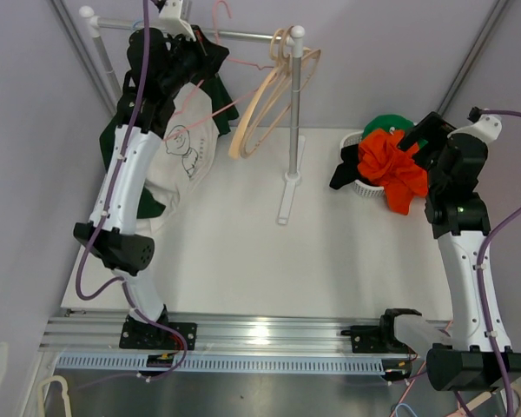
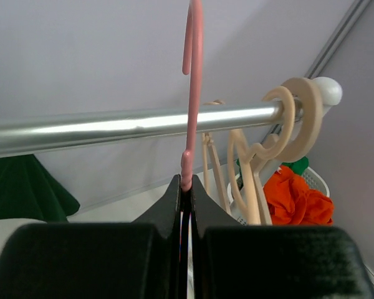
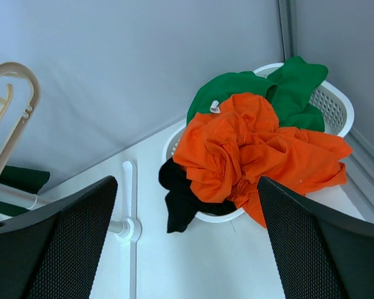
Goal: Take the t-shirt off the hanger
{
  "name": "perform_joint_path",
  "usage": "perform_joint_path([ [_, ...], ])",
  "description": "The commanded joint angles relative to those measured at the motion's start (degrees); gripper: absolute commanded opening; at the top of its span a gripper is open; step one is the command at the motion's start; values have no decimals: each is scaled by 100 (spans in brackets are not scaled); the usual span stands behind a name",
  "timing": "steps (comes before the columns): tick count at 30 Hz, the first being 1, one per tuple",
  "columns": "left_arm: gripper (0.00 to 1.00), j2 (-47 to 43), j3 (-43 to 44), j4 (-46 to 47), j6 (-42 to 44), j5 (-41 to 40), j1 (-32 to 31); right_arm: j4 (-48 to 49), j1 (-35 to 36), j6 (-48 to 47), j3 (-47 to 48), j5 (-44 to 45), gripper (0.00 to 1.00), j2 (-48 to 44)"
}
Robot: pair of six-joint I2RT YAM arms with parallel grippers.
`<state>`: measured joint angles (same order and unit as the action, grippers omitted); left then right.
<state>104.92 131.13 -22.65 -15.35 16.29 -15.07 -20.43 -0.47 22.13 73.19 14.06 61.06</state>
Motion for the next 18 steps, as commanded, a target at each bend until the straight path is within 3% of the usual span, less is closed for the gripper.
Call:
perform_joint_path([
  [1, 1, 98, 447, 306, 138, -29, -197, 294, 21, -200, 11, -79, 99, -261],
  [9, 1, 476, 607, -28, 410, -197, -716, 258, 29, -95, -15, -360, 99, -428],
  [16, 1, 573, 624, -221, 481, -399, -778, 188, 29, -86, -33, -484, 99, -560],
  [17, 5, 573, 616, -274, 481, -416, -778, 179, 29, -95, -41, -501, 99, -569],
  [18, 15, 556, 615, -301, 498, -434, -778, 171, 29, -86, -59, -519, 99, -569],
])
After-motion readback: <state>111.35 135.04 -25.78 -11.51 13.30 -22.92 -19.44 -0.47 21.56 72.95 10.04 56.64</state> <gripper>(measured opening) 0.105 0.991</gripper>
